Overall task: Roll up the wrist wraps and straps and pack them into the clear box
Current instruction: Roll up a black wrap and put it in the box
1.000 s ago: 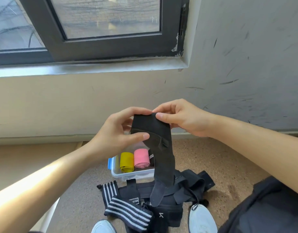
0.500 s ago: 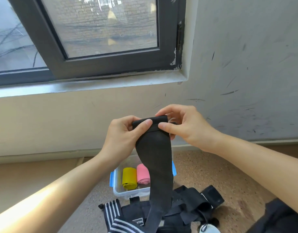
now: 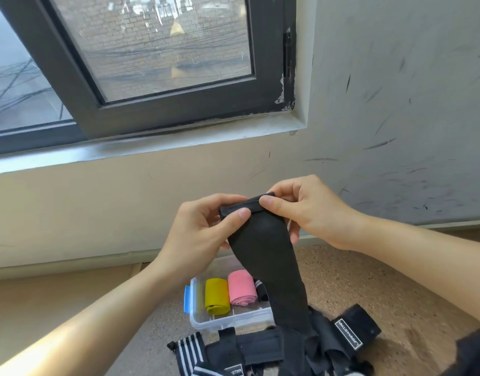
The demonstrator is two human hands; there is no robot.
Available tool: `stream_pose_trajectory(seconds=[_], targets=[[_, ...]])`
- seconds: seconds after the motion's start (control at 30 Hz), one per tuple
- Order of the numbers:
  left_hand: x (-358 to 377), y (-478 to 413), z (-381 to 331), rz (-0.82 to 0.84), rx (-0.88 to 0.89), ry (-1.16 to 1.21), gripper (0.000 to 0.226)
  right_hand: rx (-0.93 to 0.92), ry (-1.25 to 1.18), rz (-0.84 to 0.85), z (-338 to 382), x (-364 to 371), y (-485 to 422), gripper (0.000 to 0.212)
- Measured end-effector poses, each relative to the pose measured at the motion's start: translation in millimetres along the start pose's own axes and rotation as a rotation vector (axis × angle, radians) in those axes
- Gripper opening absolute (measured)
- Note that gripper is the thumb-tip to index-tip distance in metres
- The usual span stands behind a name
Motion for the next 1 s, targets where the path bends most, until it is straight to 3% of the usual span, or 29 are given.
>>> stream_pose_trajectory(seconds=[0.23,0.43,0.53,0.73,0.83,1.0], targets=[[1.6,-0.1,4.3,-0.067,0.052,-0.032,0.012,0.066,-0.191,0.089,0.2,9.0,4.6,0.022],[1.4,2.1,3.2,-0.091,0.124,-0.118,0.016,0.153,-0.341,0.042,-0.3,14.1,8.6,0.022],[1.6,4.8,1.6,-0.056,0.034,-0.081,0.014,0.149,-0.334,0.024,0.2,12.3,9.1,0.019],[3.2,10.1,10.5,0.071,-0.344,0.188,0.02,0.097,-0.262,-0.011,1.0,9.5,13.1,0.014],[3.4,10.9,8.1,0.065,-0.363,0.318,0.024,0.044,-0.23,-0.031,3.3,10.7,12.7,0.013],[1.2,14.6,5.4,0.043,-0.297,0.285,0.017,-0.043,-0.099,-0.024,10.6,12.7,16.2,0.013]])
Point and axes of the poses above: each hand's wrist, its own y-axis away from the middle knuckle, its own x-axis out of the palm, z = x × y, the point moved 4 cm from there along -y, towards the middle knuckle, and after that the axes turned 10 degrees about -y, right-handed, at the moved point
